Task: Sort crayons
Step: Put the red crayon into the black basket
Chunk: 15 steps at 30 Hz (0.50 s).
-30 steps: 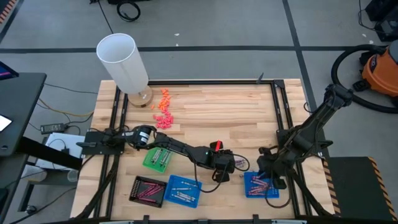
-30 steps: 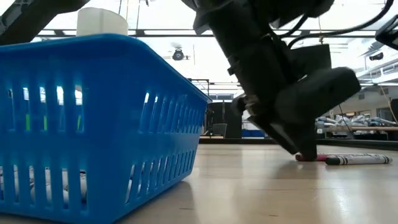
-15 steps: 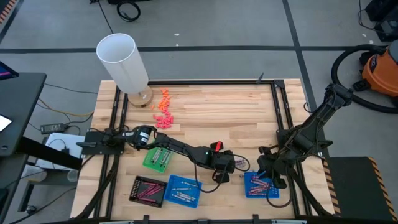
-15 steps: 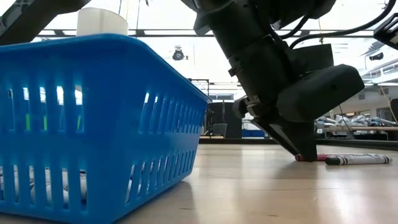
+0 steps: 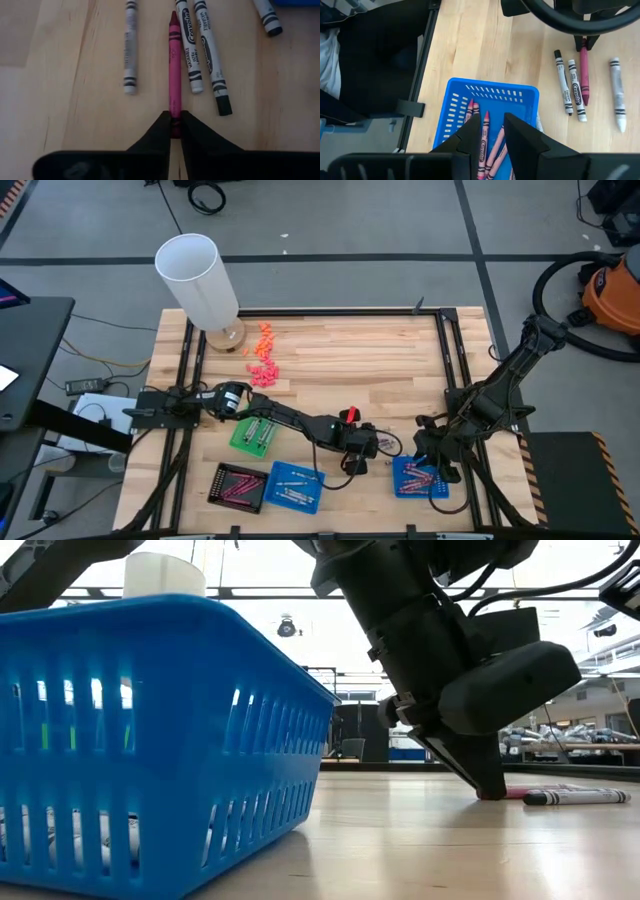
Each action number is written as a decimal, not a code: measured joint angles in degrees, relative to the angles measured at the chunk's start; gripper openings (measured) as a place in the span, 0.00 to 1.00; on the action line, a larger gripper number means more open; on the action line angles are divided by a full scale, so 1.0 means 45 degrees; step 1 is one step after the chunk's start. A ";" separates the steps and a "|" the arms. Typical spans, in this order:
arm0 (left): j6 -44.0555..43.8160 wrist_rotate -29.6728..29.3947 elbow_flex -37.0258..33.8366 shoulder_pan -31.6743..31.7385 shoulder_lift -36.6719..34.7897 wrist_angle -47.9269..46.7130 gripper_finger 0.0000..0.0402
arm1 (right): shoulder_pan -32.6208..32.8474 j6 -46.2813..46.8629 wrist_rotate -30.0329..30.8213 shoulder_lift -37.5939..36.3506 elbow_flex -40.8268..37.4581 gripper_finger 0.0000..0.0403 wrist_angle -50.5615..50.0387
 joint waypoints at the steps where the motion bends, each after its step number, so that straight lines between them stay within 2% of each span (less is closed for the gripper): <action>1: 0.0042 0.0004 0.0000 0.0000 0.0000 0.0000 0.08 | 0.0000 0.0000 0.0005 0.0000 0.0000 0.23 0.0000; 5: 0.0111 0.0048 -0.0019 0.0002 -0.0059 -0.0018 0.07 | 0.0000 -0.0049 0.0517 0.0005 0.0000 0.23 -0.0070; 10: 0.0126 0.0055 -0.0112 0.0005 -0.0560 -0.0799 0.07 | -0.0011 -0.0224 0.2885 0.0005 0.0000 0.23 -0.0775; 15: -0.0072 -0.0505 -0.0068 -0.0082 -0.1476 -0.1947 0.07 | -0.0047 -0.0765 0.4375 0.0010 -0.0004 0.23 -0.1393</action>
